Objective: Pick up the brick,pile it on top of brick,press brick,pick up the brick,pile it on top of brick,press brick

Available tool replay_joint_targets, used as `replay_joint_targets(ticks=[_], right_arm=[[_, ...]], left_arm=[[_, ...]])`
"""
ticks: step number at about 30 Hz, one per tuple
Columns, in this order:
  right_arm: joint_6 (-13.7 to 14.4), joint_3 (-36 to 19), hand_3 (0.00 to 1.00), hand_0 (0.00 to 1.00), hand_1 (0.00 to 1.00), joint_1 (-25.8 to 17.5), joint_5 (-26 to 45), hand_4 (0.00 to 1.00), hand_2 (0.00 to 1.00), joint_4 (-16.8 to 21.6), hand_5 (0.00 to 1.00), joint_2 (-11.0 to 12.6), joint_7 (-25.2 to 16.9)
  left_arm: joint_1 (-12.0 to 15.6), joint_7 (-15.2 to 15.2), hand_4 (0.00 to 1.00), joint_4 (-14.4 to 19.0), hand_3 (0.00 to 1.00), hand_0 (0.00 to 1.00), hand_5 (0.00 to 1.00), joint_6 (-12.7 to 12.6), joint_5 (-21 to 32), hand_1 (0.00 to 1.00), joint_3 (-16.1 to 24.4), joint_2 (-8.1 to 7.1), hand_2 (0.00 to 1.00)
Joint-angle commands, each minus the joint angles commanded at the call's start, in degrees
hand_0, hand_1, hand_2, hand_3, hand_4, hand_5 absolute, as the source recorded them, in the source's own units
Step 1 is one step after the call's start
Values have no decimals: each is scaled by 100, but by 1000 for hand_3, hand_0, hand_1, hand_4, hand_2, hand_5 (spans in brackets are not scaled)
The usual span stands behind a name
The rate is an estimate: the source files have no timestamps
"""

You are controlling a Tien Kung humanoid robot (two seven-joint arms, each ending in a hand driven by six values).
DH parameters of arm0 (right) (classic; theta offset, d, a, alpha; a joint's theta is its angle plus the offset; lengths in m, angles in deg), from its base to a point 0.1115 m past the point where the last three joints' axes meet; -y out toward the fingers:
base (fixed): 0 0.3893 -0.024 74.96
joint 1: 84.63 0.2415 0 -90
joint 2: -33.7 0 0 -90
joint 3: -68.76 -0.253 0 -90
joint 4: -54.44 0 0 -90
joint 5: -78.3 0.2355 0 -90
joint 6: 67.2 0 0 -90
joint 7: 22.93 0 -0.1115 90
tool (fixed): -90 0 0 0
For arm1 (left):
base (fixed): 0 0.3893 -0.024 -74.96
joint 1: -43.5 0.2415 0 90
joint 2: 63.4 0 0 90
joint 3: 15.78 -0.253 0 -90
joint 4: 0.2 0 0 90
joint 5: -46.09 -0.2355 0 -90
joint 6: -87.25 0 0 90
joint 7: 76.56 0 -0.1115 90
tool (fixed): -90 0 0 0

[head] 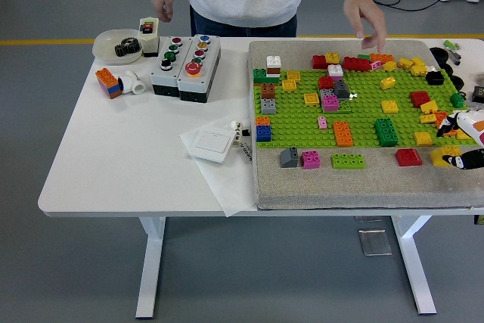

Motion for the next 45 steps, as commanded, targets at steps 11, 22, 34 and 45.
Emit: replay_joint_targets(ticks=[11, 22, 34, 45], right_arm=[[33, 234, 623, 659, 638, 229, 0, 873, 630, -465, 138, -41, -16], [63, 393, 640, 662, 639, 441, 0, 883, 647, -934, 142, -114, -21], [62, 662, 650, 658, 640, 713, 0, 889, 651, -1243, 148, -191, -17], [42, 729, 591, 618, 598, 766, 0, 833, 612, -1426, 136, -260, -17]], left_arm=[[-11, 3, 662, 3, 648, 791, 658, 1, 0, 794, -2, 3, 816], [-29, -2, 662, 7, 648, 791, 658, 2, -4, 794, 0, 2, 816], [-48, -5, 662, 10, 647, 791, 658, 2, -20, 795, 6, 3, 816], [-71, -1, 662, 9, 647, 791, 657, -1, -7, 794, -2, -2, 817]])
